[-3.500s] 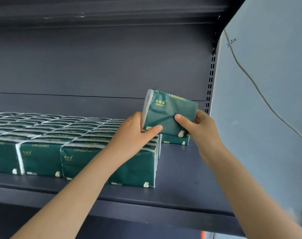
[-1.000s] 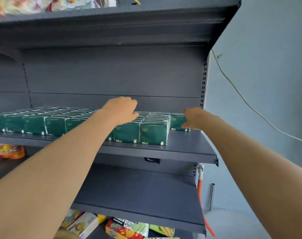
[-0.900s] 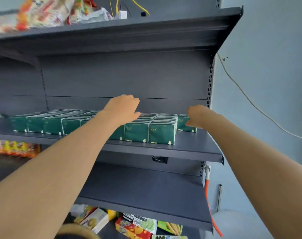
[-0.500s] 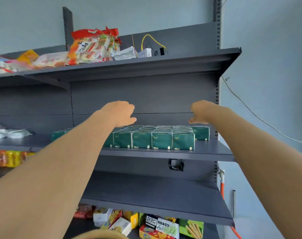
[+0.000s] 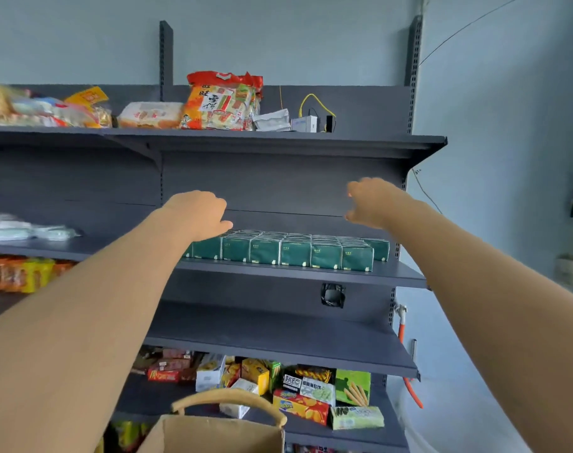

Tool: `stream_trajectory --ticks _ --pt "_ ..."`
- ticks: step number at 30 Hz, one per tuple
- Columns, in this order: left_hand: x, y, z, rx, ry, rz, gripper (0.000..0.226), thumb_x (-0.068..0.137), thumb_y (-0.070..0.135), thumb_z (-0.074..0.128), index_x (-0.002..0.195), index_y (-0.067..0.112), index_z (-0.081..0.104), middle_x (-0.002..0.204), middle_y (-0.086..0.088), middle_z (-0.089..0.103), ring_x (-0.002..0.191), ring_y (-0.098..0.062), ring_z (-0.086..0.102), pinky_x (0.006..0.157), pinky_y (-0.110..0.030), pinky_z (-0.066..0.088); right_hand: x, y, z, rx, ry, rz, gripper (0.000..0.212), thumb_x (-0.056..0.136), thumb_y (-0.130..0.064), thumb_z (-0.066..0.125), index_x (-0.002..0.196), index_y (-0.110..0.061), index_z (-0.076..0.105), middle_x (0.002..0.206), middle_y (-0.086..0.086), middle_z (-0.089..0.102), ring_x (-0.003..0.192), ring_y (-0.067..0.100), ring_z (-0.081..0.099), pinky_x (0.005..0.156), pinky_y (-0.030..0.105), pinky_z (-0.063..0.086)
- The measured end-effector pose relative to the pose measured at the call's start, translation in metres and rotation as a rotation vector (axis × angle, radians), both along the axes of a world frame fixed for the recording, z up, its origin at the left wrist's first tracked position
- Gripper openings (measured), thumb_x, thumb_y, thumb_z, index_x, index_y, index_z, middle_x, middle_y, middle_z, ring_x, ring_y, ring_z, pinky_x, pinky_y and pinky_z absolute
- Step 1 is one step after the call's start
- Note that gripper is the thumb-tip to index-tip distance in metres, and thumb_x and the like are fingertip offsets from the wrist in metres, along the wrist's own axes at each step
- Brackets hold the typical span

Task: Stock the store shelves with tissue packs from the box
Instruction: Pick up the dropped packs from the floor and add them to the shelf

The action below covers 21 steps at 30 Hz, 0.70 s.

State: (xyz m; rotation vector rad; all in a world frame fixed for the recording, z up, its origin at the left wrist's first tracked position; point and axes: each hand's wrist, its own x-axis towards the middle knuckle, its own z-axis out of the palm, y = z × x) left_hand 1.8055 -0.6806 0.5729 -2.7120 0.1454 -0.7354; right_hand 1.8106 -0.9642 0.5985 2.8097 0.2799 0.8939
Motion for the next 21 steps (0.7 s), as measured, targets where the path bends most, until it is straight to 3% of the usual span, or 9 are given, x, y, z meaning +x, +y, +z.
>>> stream_trajectory --ticks 8,15,21 --pt "-0.131 0.056 -0.004 -0.011 -0.005 0.077 0.037 0.099 0.043 0.036 0.112 0.012 0.053 0.1 -0.004 0.055 0.085 -0.019 0.052 0.075 -0.034 0.049 -0.118 0.052 -0.001 0.0 -0.057 0.065 0.039 0.094 -0.029 0.053 0.121 -0.002 0.048 0.118 0.017 0.052 0.112 0.034 0.047 0.086 0.04 0.043" --pt "-0.216 0.105 -0.025 -0.007 0.05 0.115 0.036 0.098 0.043 0.038 0.109 0.013 0.055 0.092 0.0 0.048 0.083 -0.018 0.049 0.075 -0.034 0.047 -0.192 0.116 -0.044 -0.006 0.078 0.12 0.031 0.094 -0.026 0.051 0.115 -0.003 0.048 0.115 0.015 0.052 0.11 0.033 0.046 0.085 0.04 0.042" --pt "-0.258 0.182 -0.04 -0.039 0.075 0.144 0.038 0.098 0.045 0.038 0.108 0.012 0.054 0.104 -0.006 0.056 0.093 -0.021 0.054 0.078 -0.035 0.046 -0.223 0.197 -0.065 -0.016 0.139 0.171 0.036 0.095 -0.028 0.05 0.121 -0.004 0.045 0.119 0.014 0.051 0.115 0.032 0.045 0.088 0.039 0.041"
